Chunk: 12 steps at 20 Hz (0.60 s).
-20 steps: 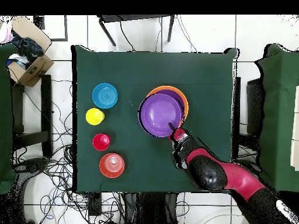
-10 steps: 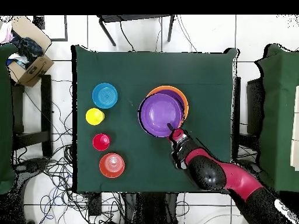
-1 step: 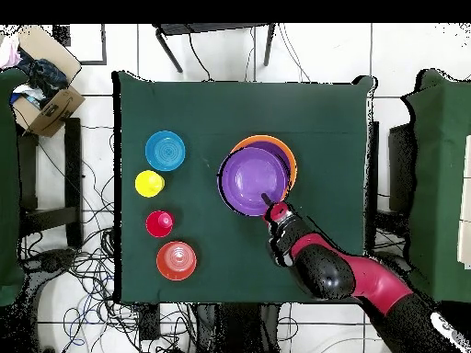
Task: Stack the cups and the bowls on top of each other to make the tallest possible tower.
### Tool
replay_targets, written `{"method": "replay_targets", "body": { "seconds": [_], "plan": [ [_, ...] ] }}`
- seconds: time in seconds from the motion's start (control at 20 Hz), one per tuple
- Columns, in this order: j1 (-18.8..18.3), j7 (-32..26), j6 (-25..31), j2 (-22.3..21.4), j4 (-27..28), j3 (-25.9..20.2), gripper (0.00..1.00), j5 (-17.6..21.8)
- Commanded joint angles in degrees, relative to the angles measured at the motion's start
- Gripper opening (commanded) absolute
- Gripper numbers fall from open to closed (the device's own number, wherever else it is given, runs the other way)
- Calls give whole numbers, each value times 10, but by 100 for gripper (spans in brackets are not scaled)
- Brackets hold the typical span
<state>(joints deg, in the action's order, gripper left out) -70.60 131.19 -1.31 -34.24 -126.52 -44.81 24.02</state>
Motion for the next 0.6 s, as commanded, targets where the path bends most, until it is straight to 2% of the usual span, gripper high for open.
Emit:
{"method": "replay_targets", "body": {
  "seconds": [0.05, 0.3, 0.6],
  "plan": [
    [10, 0, 61, 38, 23, -20, 100, 3],
    [8, 1, 66, 30, 20, -22, 100, -1],
    [4, 2, 101, -44, 6, -29, 100, -24]
  ]
}}
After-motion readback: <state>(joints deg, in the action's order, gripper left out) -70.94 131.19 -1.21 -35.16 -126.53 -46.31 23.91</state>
